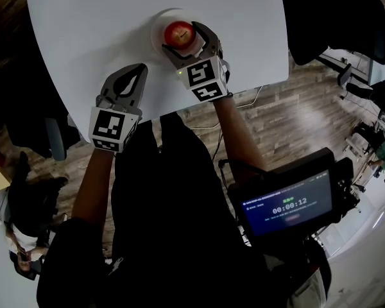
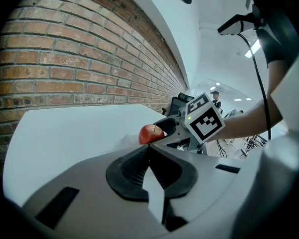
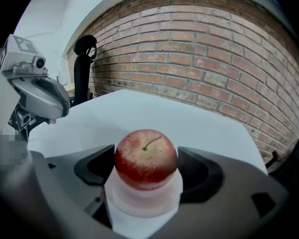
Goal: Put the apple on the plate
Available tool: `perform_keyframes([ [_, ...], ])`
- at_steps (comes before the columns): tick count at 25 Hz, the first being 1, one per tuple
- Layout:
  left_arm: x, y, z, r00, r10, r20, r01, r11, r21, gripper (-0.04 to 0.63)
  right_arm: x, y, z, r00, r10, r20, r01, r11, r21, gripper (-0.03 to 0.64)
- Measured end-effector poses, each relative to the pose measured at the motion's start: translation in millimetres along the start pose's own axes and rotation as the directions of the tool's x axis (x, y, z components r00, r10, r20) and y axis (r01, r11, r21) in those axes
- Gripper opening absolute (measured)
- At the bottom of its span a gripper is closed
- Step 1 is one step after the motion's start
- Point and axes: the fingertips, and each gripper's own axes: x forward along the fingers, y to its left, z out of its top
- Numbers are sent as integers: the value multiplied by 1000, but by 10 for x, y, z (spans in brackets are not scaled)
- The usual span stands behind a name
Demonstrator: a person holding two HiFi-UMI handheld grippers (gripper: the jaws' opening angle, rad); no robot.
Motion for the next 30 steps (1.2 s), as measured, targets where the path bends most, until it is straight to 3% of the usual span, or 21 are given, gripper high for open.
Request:
perform_keyframes([
  [30,-89,-56,36,1000,9,-12,-9,1000,28,6,-76,-93,3,1000,-4,30,1,996,93,420],
])
